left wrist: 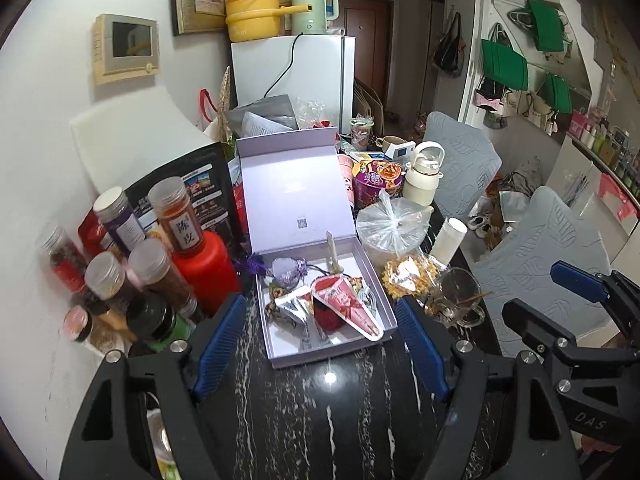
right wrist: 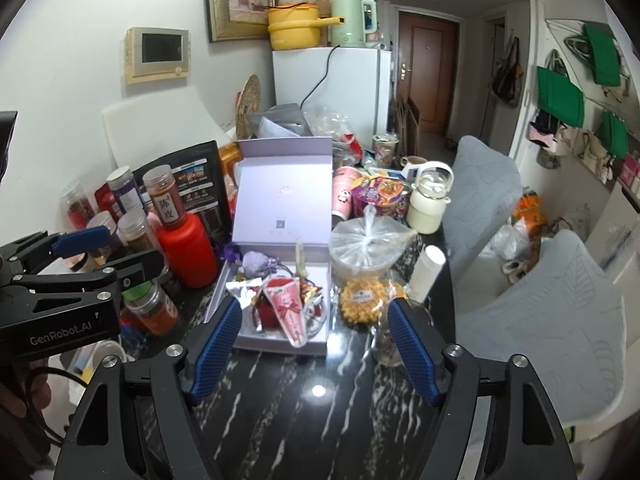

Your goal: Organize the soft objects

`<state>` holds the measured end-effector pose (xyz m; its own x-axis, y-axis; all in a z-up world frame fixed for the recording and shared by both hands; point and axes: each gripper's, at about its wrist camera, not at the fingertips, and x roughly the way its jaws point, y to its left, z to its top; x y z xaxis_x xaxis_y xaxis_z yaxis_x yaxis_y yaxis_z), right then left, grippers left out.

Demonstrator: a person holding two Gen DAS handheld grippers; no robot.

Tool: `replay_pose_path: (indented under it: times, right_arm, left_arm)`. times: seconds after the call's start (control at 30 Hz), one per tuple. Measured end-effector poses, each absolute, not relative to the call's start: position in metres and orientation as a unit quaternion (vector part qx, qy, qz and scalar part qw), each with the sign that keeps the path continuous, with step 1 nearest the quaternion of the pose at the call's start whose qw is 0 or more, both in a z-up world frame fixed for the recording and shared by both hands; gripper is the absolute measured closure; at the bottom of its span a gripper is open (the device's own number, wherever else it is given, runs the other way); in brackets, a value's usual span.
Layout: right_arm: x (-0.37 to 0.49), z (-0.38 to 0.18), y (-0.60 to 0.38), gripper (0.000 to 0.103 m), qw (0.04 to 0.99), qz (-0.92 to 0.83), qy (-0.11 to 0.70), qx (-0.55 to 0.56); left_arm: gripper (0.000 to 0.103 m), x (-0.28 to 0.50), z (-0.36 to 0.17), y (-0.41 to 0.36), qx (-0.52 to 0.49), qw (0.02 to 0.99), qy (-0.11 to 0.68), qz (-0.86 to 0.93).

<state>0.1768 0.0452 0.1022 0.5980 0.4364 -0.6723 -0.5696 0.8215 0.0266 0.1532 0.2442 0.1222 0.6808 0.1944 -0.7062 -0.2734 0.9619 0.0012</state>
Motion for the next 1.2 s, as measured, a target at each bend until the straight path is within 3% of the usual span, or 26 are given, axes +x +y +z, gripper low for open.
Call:
replay_pose_path:
  times: [0.43, 1.2]
  right_arm:
    - [0.133, 0.090, 0.009, 0.024, 0.885, 0.286, 0.360, -0.075]
    - [0.116, 0.092, -0.001, 0.024, 0.890, 0.283, 0.351, -0.073]
  left_arm:
    - [0.026, 0.105, 0.112, 0.213, -0.044, 0.911, 0.389, 0.128]
    - [0.026, 0.086, 0.107, 0.211, -0.061, 0.912, 0.387, 0.125]
